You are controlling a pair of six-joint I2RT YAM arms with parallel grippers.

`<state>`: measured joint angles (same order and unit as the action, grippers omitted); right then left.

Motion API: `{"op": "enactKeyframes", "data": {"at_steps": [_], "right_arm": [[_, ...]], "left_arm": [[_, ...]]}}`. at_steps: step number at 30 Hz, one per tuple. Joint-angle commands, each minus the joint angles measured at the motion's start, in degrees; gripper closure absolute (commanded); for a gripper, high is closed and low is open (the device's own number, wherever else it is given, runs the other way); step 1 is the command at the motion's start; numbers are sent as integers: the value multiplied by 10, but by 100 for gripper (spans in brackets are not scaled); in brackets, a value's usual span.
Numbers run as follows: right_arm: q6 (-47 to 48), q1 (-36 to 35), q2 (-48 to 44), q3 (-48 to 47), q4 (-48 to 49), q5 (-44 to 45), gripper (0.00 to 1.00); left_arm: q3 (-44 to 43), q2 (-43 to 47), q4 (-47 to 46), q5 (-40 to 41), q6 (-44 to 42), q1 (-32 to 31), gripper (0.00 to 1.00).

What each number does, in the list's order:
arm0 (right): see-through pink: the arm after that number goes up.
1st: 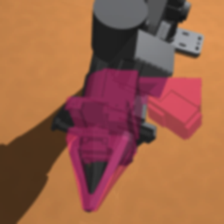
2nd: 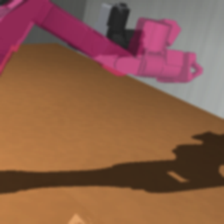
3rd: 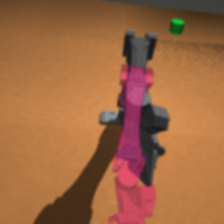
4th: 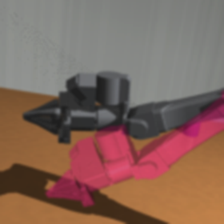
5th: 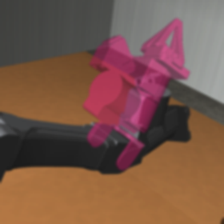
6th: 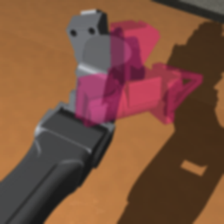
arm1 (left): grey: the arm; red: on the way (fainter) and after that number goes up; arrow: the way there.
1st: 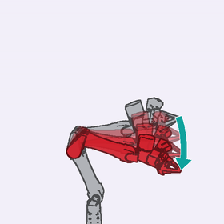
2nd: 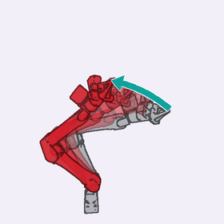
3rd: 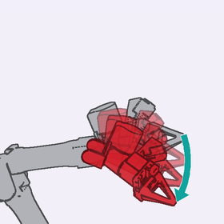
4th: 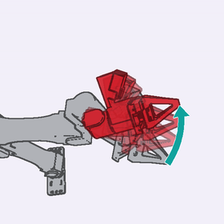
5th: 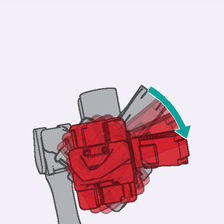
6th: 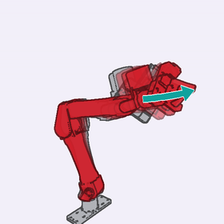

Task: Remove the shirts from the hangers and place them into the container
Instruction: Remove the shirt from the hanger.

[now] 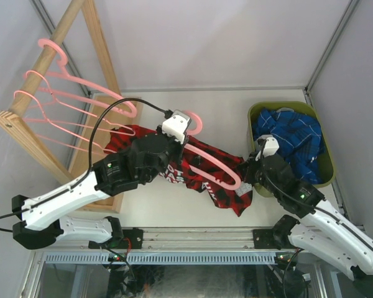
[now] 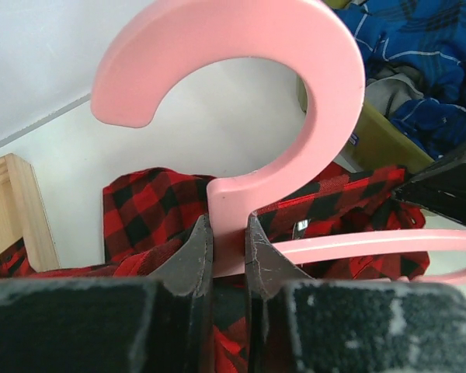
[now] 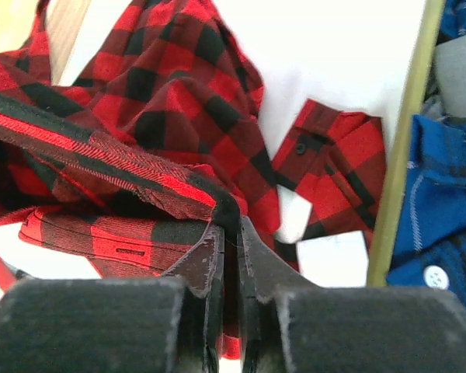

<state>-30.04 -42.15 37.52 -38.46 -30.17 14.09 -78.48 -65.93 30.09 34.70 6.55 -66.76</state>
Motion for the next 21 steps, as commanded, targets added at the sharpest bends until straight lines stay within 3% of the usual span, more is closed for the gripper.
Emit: {"op": "enactKeyframes", "data": {"at_steps": [1,4,8,11,21], "right_arm": [[28,46,-8,15,24,-82,99],[31,52,-28,24,50,-101,93],[63,53,-75,33,84,-114,73],[100,53,-114,37,101,-138,63],[135,54,-181,37,115,-141,59]], "left_arm": [[8,49,-53,39,-16,12,100],[8,49,-53,40,-7,14,100],[4,41,-47,39,-7,14,100],[5,40,-49,35,-3,15,100],[4,41,-49,31,-1,14,100]]}}
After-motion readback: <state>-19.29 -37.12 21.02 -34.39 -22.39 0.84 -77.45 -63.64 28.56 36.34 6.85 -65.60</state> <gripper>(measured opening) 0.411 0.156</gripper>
